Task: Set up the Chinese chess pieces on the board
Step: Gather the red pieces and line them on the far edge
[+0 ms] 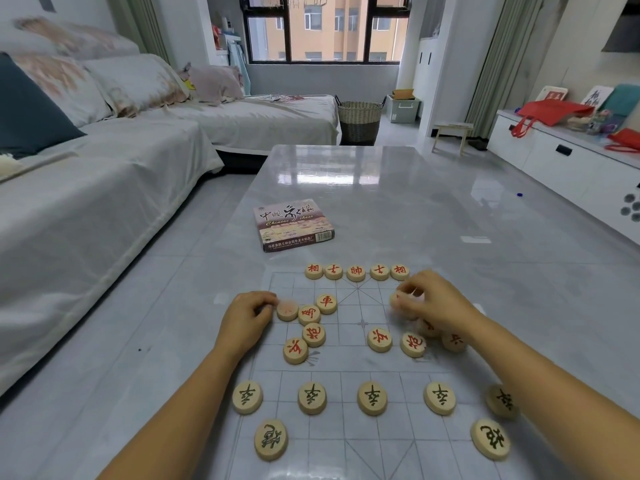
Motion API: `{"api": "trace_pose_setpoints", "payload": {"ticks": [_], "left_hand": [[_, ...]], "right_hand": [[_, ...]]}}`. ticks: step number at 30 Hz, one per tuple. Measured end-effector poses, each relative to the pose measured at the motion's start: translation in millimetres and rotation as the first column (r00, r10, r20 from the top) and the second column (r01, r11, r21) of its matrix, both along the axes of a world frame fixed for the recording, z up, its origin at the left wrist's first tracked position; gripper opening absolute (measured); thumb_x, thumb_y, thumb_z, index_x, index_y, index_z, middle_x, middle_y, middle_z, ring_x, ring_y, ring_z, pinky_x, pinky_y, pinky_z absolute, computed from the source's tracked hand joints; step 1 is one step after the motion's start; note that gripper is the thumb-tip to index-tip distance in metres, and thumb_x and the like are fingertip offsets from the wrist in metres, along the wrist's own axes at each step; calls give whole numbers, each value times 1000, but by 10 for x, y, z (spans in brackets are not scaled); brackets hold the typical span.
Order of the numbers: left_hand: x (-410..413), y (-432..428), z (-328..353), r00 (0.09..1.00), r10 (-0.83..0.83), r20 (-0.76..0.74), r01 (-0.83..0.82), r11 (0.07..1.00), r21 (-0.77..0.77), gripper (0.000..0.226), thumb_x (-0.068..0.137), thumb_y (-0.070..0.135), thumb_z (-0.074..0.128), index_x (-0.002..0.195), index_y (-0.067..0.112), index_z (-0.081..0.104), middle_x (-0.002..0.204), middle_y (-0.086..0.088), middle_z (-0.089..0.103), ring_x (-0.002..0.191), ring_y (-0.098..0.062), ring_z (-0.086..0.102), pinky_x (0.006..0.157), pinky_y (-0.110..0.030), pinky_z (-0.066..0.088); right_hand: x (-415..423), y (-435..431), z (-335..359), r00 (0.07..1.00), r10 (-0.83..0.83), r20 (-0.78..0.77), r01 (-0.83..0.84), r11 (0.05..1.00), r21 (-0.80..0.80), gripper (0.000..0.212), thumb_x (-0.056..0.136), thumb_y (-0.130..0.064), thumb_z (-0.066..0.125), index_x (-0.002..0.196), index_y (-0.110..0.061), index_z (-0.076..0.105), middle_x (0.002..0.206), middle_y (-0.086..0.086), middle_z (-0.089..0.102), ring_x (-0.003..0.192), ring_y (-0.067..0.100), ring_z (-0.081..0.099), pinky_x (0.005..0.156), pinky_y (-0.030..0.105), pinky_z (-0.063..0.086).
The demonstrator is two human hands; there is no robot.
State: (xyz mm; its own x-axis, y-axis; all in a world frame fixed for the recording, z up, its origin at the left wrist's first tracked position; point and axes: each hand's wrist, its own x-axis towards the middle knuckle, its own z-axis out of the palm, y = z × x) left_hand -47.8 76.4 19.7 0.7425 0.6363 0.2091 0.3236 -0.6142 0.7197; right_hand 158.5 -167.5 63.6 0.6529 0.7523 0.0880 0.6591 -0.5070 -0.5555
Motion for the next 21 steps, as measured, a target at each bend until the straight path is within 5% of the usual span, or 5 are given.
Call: {"api": "trace_pose_setpoints", "payload": {"ticks": [3,6,9,14,21], "left_hand": [[5,9,-2,1000,0,-8,0,1000,4,22,87,5,53,100,11,69,113,-4,66,110,-19,50,90,-25,36],[9,8,-3,1000,5,-3,-5,1000,4,22,87,5,53,101,12,68,112,-4,66,109,-18,50,89,-26,37],[4,5,1,1000,0,-5,0,1000,25,25,88,7,53,108,13,67,113,-5,66,107,-16,49,88,-25,36],[2,-11,7,1000,-21,10,20,999,28,26,89,13,53,113,14,64,113,-5,65,102,-11,47,87,-25,37],[-9,-24,21,998,-64,-22,65,998,17,28,85,28,64,111,21,64,112,1,63,112,-18,48,93,-30,40]], "right_hand": [[215,-109,39,963,-233,-132,246,966,86,17,84,-36,62,82,-19,61,87,-2,63,80,15,58,67,30,46],[402,-231,-81,934,-352,-65,345,933,-99,23,84,-33,63,84,-10,61,88,9,66,79,23,60,72,40,49],[479,-294,-224,931,-365,-19,361,926,-112,32,83,-37,63,88,-5,62,96,13,63,79,25,59,75,43,50],[570,-348,-224,951,-249,-181,219,961,-170,53,83,-30,67,130,-19,46,130,11,40,111,26,50,97,37,41],[513,-387,-329,942,-257,-218,263,965,1,42,81,-20,69,122,-15,56,121,8,46,100,17,49,96,35,41]]}}
